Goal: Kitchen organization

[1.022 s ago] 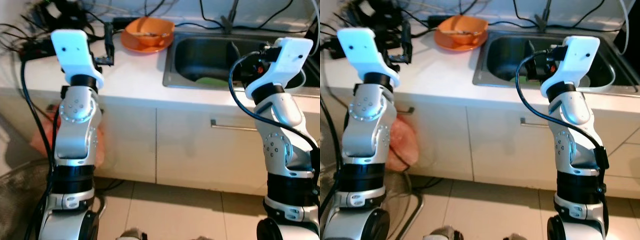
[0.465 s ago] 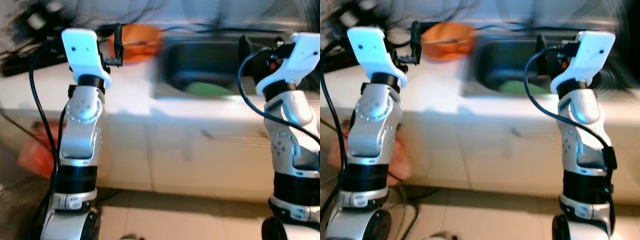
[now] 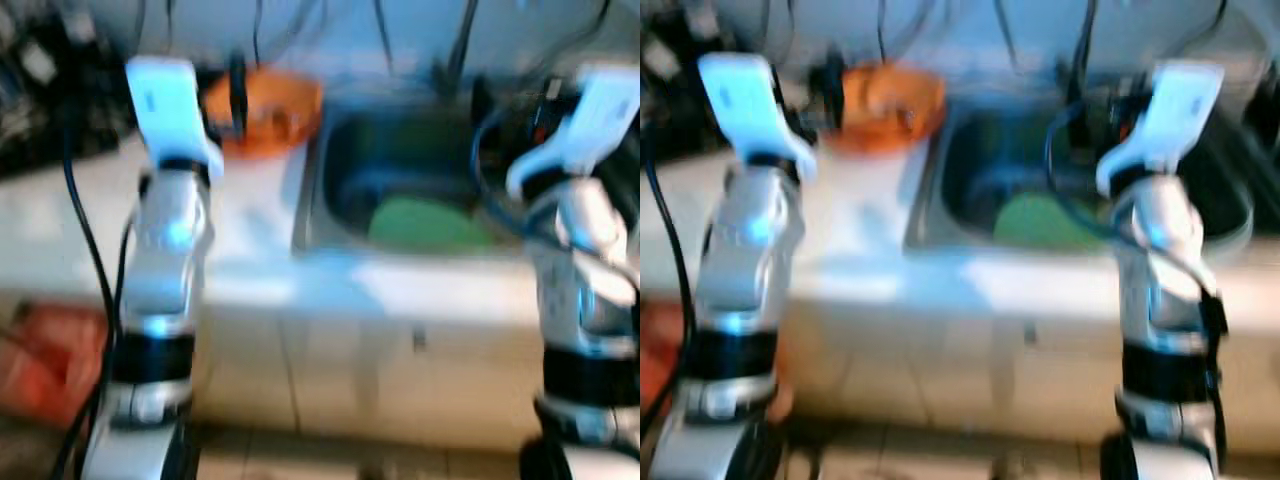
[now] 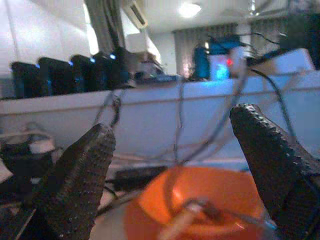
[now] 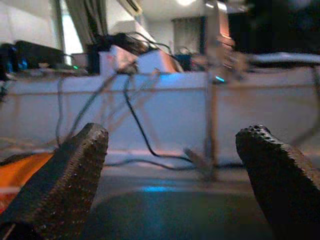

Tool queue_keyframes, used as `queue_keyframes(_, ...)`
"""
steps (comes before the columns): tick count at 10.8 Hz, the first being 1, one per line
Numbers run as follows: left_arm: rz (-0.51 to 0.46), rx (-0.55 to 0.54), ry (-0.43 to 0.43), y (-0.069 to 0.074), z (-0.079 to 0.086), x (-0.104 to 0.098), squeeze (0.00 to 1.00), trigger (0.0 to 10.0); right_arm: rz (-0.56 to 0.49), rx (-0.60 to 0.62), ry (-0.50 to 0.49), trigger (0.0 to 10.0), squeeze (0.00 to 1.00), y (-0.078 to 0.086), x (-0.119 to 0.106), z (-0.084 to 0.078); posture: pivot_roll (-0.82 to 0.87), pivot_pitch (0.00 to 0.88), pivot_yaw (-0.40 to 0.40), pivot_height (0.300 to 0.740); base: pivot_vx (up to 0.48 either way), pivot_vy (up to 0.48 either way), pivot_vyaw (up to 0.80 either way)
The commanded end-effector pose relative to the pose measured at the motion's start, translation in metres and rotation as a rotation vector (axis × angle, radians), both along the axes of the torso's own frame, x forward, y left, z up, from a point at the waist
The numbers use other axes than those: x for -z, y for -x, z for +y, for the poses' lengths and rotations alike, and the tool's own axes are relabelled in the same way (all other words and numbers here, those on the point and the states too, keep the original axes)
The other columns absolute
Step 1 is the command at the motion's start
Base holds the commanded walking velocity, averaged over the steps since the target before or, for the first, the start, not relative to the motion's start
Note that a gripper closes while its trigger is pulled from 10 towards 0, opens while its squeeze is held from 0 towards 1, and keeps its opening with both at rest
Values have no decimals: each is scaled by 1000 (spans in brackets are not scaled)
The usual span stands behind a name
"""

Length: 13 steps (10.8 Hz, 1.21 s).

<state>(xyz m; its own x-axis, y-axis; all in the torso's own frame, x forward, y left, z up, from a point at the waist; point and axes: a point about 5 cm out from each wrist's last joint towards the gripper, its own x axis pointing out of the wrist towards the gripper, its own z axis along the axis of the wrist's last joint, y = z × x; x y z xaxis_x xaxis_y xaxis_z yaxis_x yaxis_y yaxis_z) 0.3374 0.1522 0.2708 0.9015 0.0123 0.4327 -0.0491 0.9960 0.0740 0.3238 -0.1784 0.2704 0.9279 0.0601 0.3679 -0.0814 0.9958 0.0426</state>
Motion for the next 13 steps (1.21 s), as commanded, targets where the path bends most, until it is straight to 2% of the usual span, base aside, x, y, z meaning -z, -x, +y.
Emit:
queue_keyframes(1,-17,-35,2,2,10,-4,0,10000,-15,-19,4,10000,0,0,-3,8,43,70,37,740,424,0,0)
queue_keyframes(13,22,-64,-11,-1,16,3,0,10000,-3,-27,15,10000,0,1,0,9,45,76,34,740,0,0,0)
